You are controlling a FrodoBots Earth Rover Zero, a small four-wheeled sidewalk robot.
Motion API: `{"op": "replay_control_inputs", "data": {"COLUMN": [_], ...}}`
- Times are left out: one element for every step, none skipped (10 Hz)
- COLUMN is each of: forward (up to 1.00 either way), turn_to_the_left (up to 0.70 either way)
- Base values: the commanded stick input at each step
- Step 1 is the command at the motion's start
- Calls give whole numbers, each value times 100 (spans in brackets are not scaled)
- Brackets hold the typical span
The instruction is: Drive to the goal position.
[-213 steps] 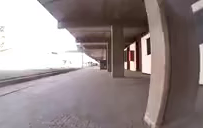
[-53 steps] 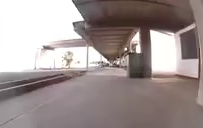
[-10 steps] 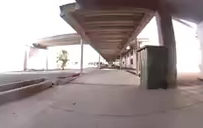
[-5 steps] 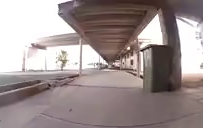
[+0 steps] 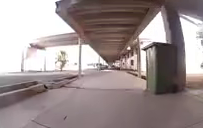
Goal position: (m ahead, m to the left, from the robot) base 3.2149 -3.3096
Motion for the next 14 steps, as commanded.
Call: {"op": "replay_control_inputs", "data": {"forward": [50, 50, 50, 50, 50, 50, 50, 50, 50, 50, 50, 50, 50, 50], "turn_to_the_left": [0, 0, 0, 0, 0, 0, 0, 0, 0, 0, 0, 0, 0, 0]}}
